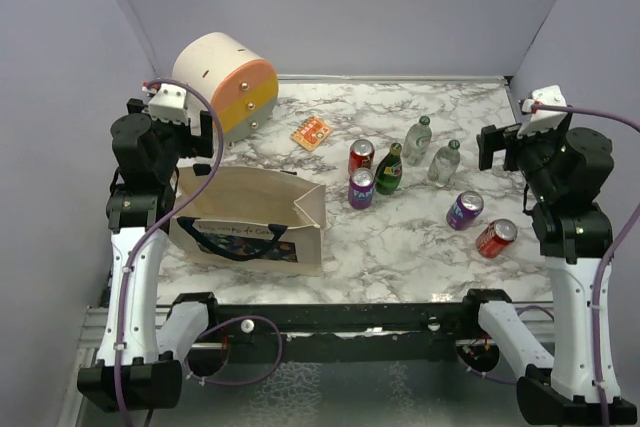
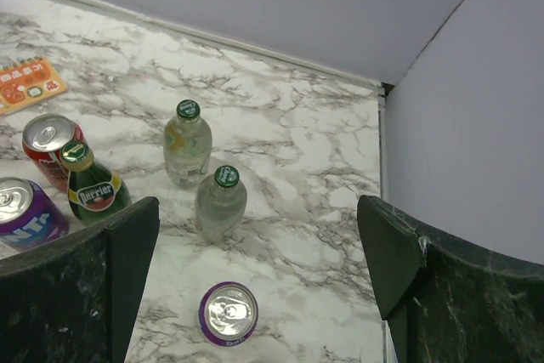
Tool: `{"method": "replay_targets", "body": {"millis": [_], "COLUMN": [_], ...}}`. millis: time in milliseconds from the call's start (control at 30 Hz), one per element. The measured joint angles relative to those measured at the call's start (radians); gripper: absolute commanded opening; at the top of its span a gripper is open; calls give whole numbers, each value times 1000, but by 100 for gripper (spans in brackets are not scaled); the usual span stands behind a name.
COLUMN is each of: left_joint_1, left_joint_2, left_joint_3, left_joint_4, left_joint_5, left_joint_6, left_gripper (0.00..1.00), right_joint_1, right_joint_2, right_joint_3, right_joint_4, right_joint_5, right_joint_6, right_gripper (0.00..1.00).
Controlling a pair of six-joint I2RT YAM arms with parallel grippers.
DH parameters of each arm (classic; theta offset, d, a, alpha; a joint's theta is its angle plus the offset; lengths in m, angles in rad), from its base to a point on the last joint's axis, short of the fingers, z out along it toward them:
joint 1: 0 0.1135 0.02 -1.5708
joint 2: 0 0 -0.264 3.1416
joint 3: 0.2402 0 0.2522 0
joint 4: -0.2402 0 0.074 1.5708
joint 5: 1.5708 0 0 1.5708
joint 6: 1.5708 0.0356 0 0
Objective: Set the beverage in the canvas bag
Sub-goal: Adjust the canvas bag at the center of the board.
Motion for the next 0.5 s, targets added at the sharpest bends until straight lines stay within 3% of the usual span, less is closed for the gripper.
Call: {"method": "replay_targets", "body": {"millis": [500], "left_joint_1": [-44], "left_joint_2": [105], "left_joint_3": [0], "left_joint_4": [51], "left_joint_5": [-66], "left_joint_6": [25], "left_gripper": [99], "right_joint_1": [94], "right_joint_2": [168], "right_joint_3": [0], "right_joint_4": [95], "right_joint_5": [-34], "right_joint_6": [-8], "right_gripper": [100]}}
